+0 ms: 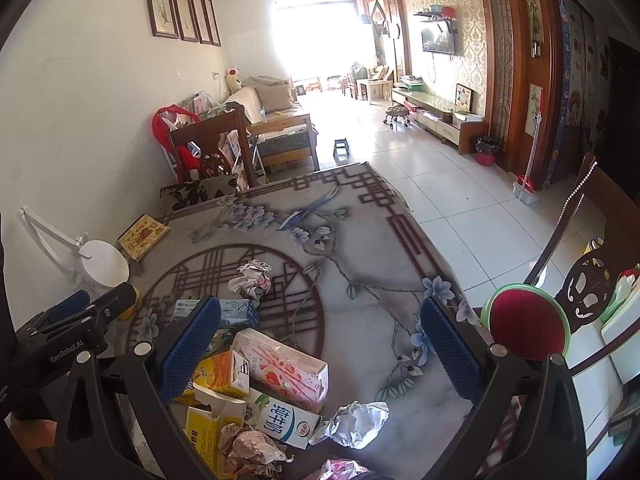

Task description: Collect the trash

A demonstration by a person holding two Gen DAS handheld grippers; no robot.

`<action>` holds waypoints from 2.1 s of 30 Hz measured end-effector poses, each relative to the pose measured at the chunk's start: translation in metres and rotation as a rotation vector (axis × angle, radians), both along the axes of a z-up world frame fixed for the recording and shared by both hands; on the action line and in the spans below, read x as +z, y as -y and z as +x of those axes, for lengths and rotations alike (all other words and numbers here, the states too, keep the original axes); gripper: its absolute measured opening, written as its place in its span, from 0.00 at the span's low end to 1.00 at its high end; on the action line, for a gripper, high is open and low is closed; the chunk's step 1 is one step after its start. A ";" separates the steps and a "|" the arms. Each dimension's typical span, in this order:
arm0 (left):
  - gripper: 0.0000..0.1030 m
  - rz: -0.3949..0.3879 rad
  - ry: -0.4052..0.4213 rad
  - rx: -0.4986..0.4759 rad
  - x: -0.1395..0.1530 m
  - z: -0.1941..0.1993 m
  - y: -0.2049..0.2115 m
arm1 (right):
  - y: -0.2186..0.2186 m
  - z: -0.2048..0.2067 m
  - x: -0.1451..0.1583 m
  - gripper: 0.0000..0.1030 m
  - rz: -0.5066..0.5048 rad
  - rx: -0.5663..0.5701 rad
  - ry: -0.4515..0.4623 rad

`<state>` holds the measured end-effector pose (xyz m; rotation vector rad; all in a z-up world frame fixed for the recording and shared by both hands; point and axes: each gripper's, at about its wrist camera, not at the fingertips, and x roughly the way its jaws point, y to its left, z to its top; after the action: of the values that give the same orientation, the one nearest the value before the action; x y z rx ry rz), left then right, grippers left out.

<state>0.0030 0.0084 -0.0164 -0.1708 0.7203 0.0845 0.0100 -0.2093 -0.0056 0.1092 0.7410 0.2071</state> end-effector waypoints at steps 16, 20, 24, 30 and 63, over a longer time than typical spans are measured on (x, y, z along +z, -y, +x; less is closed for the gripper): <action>0.96 0.005 -0.017 0.002 -0.007 0.003 0.003 | 0.002 0.001 -0.007 0.94 0.000 -0.005 -0.011; 0.96 0.002 -0.028 0.002 -0.011 0.004 0.001 | 0.003 0.002 -0.012 0.94 0.003 -0.010 -0.022; 0.96 0.004 -0.036 0.001 -0.011 0.007 0.001 | 0.003 0.006 -0.015 0.94 0.003 -0.010 -0.035; 0.96 0.020 -0.068 0.005 -0.016 0.013 -0.005 | 0.002 0.013 -0.023 0.94 -0.007 -0.003 -0.071; 0.93 0.025 -0.414 -0.198 -0.135 0.045 -0.085 | -0.079 0.099 -0.178 0.46 -0.164 0.700 -0.589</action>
<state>0.0476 0.0935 -0.1515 -0.0562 1.1444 -0.0632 0.1088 -0.1307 -0.1839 -0.2650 1.3655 0.8015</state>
